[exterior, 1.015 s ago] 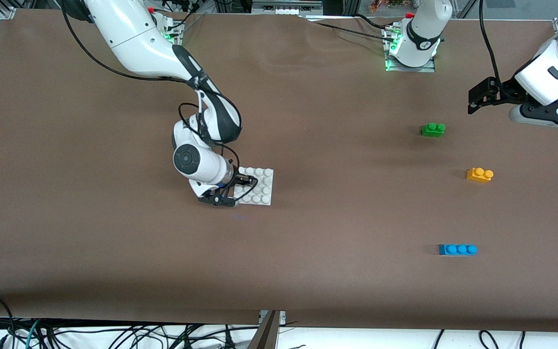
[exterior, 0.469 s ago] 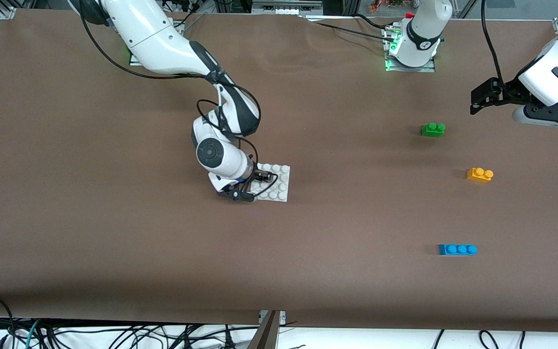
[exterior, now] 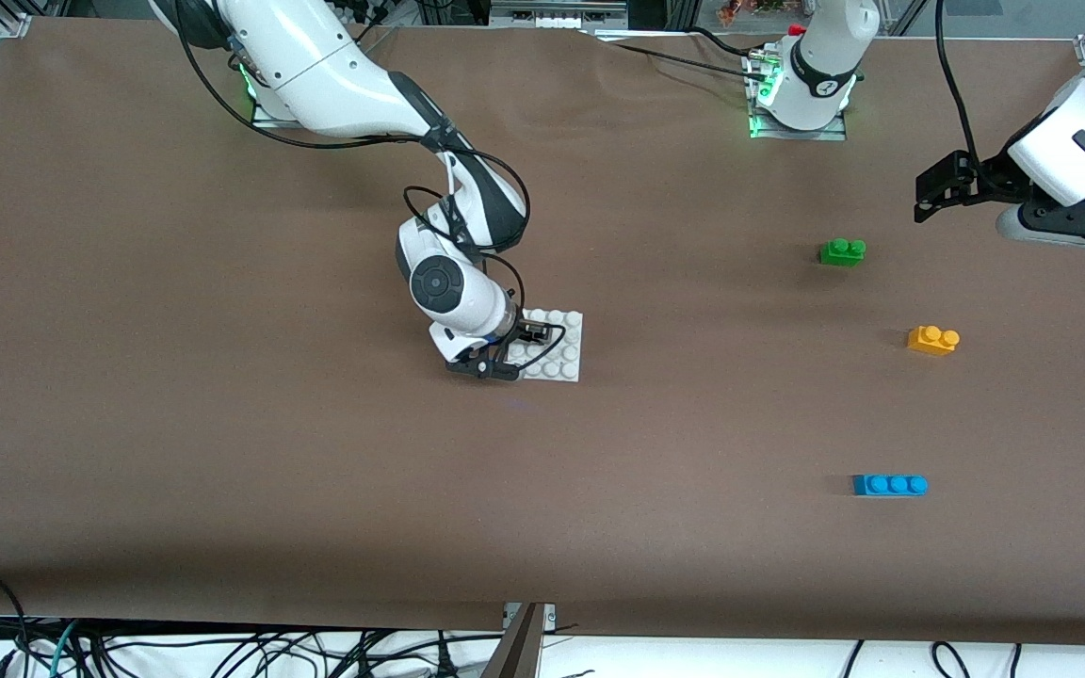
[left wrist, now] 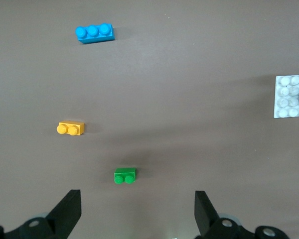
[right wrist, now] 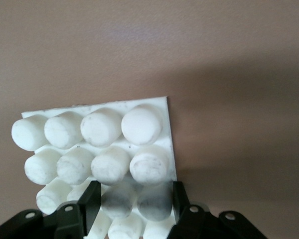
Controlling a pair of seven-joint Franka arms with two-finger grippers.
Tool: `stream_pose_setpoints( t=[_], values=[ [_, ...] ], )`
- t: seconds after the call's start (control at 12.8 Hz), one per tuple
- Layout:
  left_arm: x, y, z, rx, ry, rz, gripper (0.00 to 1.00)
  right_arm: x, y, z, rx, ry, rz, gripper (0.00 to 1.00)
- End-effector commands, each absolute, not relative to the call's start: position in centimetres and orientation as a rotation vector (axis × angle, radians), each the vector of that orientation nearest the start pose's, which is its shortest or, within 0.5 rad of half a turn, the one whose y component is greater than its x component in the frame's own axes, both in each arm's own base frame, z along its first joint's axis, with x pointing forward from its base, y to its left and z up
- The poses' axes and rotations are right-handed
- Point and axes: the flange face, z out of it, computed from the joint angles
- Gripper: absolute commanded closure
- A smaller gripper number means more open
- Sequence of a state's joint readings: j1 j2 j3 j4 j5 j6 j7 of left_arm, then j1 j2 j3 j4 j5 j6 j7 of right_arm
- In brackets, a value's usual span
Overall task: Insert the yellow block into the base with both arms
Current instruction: 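Keep sliding the base plate toward the table middle with the right gripper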
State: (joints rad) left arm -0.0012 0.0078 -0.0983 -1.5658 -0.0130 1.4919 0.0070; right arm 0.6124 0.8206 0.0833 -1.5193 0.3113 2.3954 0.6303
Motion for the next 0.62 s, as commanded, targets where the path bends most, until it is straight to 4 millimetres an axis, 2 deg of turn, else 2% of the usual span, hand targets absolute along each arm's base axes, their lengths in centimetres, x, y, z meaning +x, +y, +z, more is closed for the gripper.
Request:
stream_pose_setpoints(
  t=[0.0, 0.39, 0.55],
  values=[
    [54.7, -5.4, 62.2, -3.134, 0.154, 0.128, 0.0, 54.7, 47.4, 17.0, -2.837, 0.287, 0.14, 0.42],
    [54.8, -5.4, 62.4, -3.136, 0.154, 0.099, 0.0, 53.7, 50.4, 16.4, -2.819, 0.263, 0.107, 0.42],
    [54.5, -5.4, 62.9, -3.137, 0.154, 0.041, 0.0, 53.7, 50.5, 15.6, -2.821, 0.268, 0.113, 0.4]
  ],
)
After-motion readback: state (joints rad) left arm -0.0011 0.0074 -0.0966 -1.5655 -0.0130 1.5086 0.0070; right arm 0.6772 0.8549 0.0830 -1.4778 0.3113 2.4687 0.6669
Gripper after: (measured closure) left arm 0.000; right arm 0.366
